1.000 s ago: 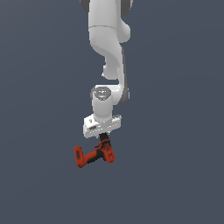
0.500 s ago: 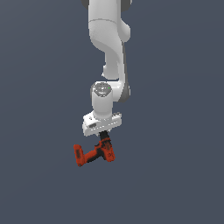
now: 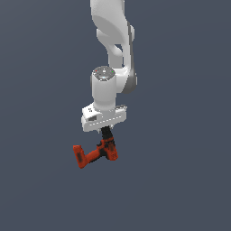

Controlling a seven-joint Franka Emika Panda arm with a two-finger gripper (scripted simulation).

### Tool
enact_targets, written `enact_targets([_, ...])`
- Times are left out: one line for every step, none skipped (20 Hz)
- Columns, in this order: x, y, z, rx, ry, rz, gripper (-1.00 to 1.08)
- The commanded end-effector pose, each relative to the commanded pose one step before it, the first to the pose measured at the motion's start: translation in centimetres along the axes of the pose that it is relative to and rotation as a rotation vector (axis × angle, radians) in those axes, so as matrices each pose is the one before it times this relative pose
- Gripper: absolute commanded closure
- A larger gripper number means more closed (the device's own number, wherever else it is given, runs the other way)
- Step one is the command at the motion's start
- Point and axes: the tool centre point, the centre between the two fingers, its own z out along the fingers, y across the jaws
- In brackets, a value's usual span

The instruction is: Pick up the object and move it to a goal position.

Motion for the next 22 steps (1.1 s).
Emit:
enact_targets([0.502, 0.417, -3.194, -0.00523, 0.00966, 0.00019, 1.08])
enact_targets([0.104, 0.107, -1.175, 0.0, 0.0, 0.0, 1.08])
enact_targets([0.115, 0.097, -1.183, 0.00059, 0.00023, -0.00028, 1.08])
enact_targets([0.109, 0.106, -1.159, 0.0, 0.0, 0.0, 1.08])
enact_targets([0.109, 0.104, -1.129, 0.0, 0.0, 0.0, 1.08])
enact_targets([0.112, 0.101, -1.094, 0.00062, 0.00027, -0.00016, 1.08])
enact_targets([0.11, 0.1, -1.062, 0.0, 0.0, 0.0, 1.08])
enact_targets([0.108, 0.097, -1.022, 0.0, 0.0, 0.0, 1.08])
enact_targets([0.105, 0.094, -0.978, 0.0, 0.0, 0.0, 1.08])
enact_targets([0.103, 0.091, -0.932, 0.0, 0.0, 0.0, 1.08])
enact_targets([0.094, 0.106, -0.881, 0.00061, 0.0003, 0.00012, 1.08])
enact_targets([0.102, 0.087, -0.831, 0.0, 0.0, 0.0, 1.08])
enact_targets([0.099, 0.084, -0.772, 0.0, 0.0, 0.0, 1.08])
enact_targets([0.095, 0.079, -0.713, 0.0, 0.0, 0.0, 1.08])
enact_targets([0.09, 0.074, -0.655, 0.0, 0.0, 0.0, 1.08])
enact_targets([0.072, 0.089, -0.599, -0.00021, -0.0001, 0.00043, 1.08])
enact_targets([0.077, 0.063, -0.541, 0.0, 0.0, 0.0, 1.08])
enact_targets([0.071, 0.058, -0.484, 0.0, 0.0, 0.0, 1.08])
enact_targets([0.066, 0.053, -0.427, 0.0, 0.0, 0.0, 1.08])
enact_targets([0.061, 0.049, -0.37, 0.0, 0.0, 0.0, 1.08])
enact_targets([0.047, 0.059, -0.314, -0.00028, -0.00014, 0.00038, 1.08])
enact_targets([0.052, 0.04, -0.256, 0.0, 0.0, 0.0, 1.08])
